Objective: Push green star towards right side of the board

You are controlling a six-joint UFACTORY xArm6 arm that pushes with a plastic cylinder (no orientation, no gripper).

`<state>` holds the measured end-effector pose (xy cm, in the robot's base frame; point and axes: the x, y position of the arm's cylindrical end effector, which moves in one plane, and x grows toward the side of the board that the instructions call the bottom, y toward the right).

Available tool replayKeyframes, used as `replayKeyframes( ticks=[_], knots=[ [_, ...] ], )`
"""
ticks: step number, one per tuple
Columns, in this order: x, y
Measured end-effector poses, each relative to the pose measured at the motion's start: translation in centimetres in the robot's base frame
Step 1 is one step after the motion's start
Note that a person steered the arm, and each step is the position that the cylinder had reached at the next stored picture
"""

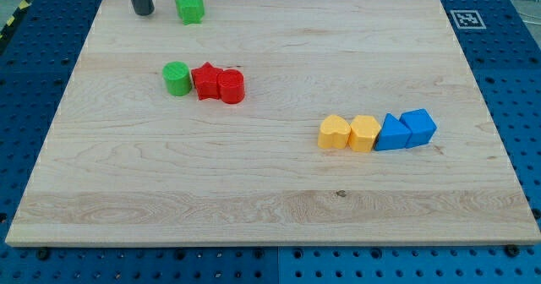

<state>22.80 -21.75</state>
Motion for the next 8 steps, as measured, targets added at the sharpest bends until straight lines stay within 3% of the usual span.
replayKeyframes(
  ticks=[8],
  knots=[
    [-0.7, 4.9]
  ],
)
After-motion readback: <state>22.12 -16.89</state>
